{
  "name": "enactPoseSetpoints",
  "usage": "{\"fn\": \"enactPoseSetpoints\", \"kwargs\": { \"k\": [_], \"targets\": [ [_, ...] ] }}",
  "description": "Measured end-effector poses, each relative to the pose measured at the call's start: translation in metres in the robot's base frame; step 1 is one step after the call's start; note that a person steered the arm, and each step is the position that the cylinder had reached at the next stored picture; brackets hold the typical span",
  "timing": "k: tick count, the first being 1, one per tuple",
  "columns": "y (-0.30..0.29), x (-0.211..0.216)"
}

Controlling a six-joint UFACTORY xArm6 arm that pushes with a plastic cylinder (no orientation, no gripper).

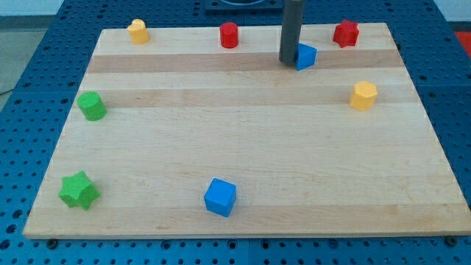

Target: Move the blue triangle to the right of the blue cube

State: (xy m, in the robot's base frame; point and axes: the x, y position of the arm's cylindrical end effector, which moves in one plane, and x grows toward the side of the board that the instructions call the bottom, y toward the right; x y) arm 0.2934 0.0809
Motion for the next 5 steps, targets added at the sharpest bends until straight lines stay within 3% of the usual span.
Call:
{"fn": "enactPoseSetpoints", "kwargs": {
  "k": [2, 3, 4, 5],
  "targets": [
    [0.008, -0.049],
    [0.043, -0.041],
    [0.039, 0.003],
    [-0.002, 0.053]
  ]
}}
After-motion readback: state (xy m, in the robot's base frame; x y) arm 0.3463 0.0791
